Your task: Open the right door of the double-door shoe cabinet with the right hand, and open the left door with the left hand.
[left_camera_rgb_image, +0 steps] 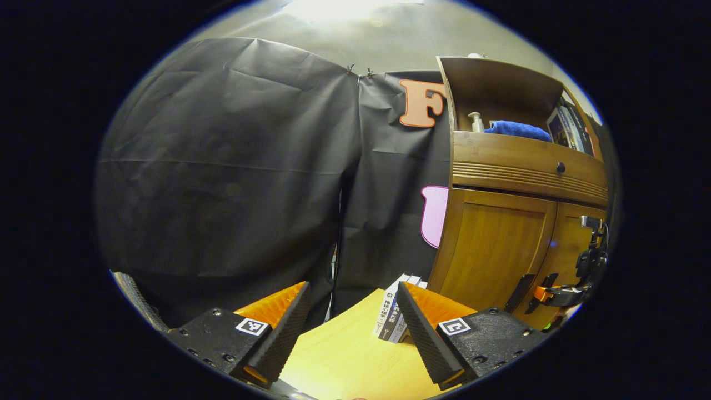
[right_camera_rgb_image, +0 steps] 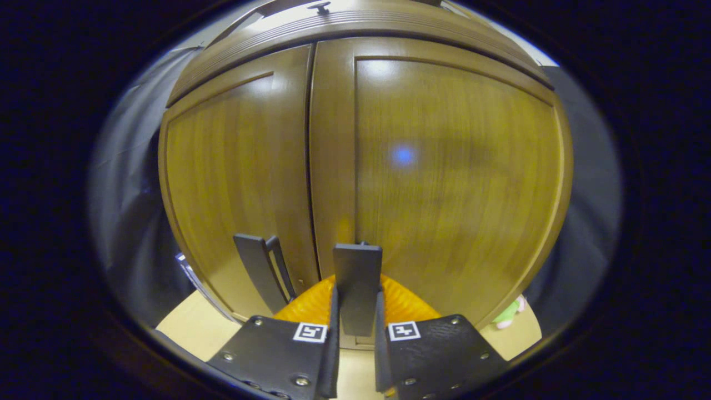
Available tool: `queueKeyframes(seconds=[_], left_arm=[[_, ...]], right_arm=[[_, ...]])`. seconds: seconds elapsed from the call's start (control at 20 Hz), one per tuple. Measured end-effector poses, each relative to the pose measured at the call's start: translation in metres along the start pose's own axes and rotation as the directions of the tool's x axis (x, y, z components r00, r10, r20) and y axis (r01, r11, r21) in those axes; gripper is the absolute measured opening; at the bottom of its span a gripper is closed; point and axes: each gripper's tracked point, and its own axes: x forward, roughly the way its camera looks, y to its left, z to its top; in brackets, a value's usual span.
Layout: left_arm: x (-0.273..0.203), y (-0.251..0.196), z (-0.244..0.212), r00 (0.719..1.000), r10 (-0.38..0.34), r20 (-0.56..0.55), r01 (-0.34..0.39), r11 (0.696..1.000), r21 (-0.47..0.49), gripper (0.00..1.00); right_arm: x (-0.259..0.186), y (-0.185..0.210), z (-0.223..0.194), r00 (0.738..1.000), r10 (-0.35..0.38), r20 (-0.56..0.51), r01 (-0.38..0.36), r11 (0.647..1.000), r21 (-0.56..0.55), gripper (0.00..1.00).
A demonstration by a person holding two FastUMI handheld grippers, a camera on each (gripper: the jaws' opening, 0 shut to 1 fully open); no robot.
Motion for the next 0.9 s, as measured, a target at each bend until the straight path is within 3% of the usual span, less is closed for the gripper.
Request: queueKeyframes(seconds=[0.4,0.9], left_arm=[[-0.004,-0.018,-0.007,0.997,-0.073,-0.022,0.072,0.997,-0.008,0.93],[-0.016,-0.075,-0.024,0.955,-0.286,-0.078,0.285,0.958,-0.03,0.92]], right_arm=[[-0.003,-0.002,0.0,1.0,-0.011,0.009,0.011,1.0,0.004,0.26],[-0.008,-0.005,0.004,0.994,-0.105,0.017,0.104,0.994,0.023,0.25]])
